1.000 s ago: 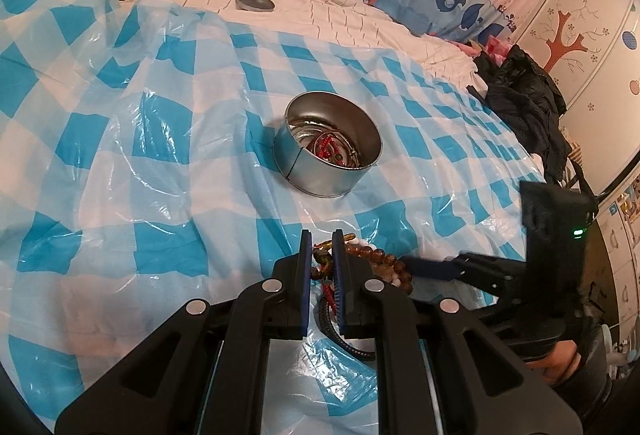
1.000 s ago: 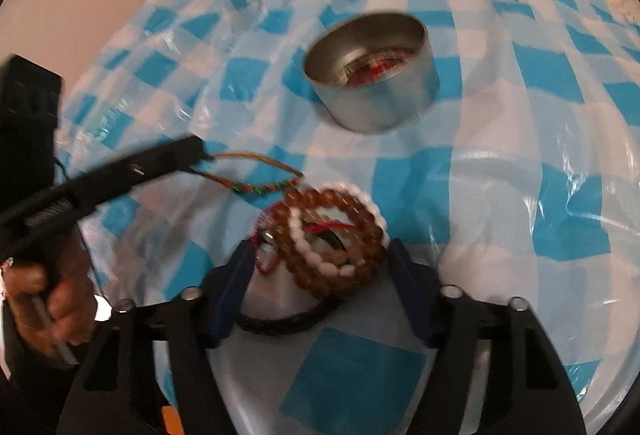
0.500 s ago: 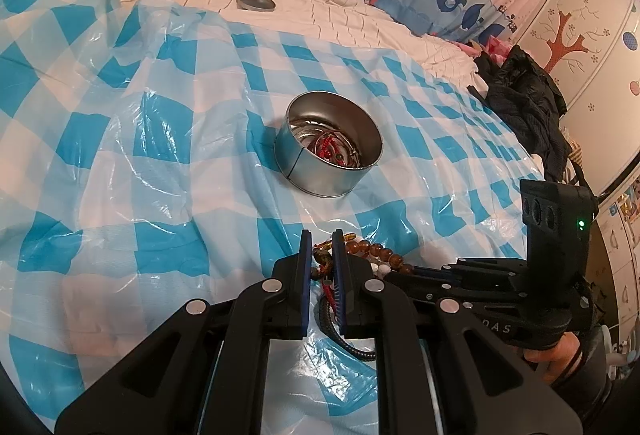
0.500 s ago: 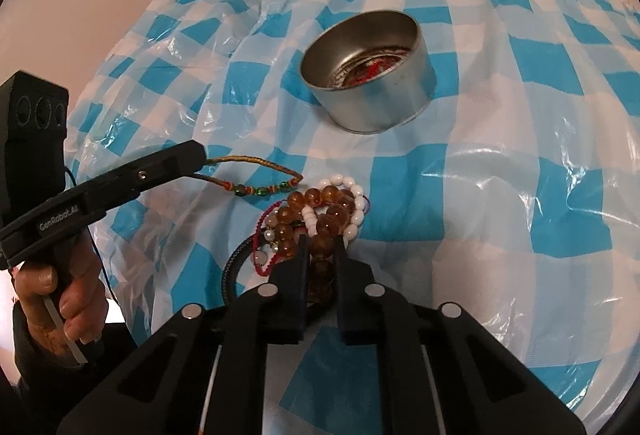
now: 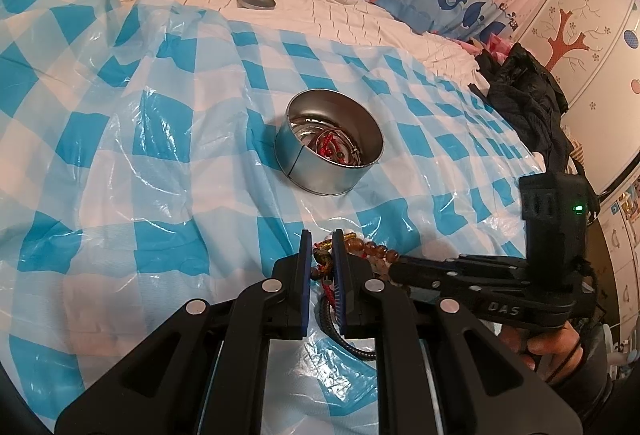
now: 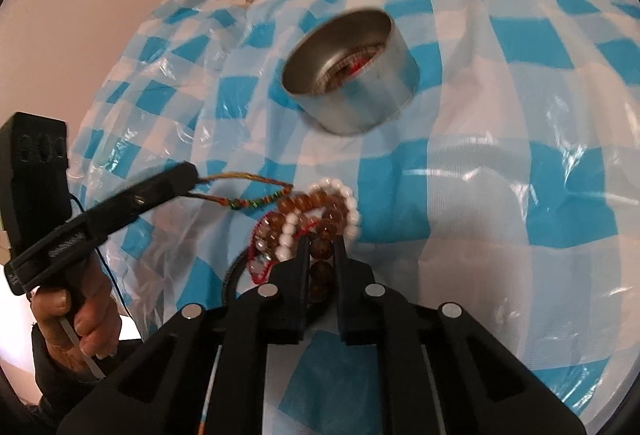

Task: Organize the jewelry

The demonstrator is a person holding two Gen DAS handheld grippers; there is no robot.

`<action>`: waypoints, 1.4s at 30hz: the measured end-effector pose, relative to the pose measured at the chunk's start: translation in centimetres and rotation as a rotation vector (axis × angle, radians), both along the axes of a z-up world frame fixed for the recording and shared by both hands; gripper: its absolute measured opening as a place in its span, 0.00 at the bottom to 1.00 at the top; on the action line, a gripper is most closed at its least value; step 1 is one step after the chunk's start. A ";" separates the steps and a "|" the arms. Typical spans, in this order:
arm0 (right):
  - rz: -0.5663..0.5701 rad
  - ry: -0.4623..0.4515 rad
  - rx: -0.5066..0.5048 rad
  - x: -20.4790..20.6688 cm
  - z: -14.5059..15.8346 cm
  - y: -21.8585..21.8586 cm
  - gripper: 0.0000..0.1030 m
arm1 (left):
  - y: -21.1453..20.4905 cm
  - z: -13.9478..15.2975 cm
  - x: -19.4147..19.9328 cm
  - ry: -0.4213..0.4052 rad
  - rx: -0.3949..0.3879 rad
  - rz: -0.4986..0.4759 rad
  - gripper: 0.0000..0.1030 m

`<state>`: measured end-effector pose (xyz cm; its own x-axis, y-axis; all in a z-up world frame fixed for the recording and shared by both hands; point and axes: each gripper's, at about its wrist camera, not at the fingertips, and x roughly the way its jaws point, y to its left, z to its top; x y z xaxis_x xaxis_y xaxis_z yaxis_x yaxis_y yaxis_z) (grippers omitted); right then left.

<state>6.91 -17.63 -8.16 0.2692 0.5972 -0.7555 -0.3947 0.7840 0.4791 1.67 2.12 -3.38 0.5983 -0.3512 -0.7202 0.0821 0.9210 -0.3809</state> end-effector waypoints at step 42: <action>-0.136 -0.116 0.384 0.9 4.9 -5.5 0.12 | -0.9 2.1 8.7 -0.035 -0.138 0.203 0.40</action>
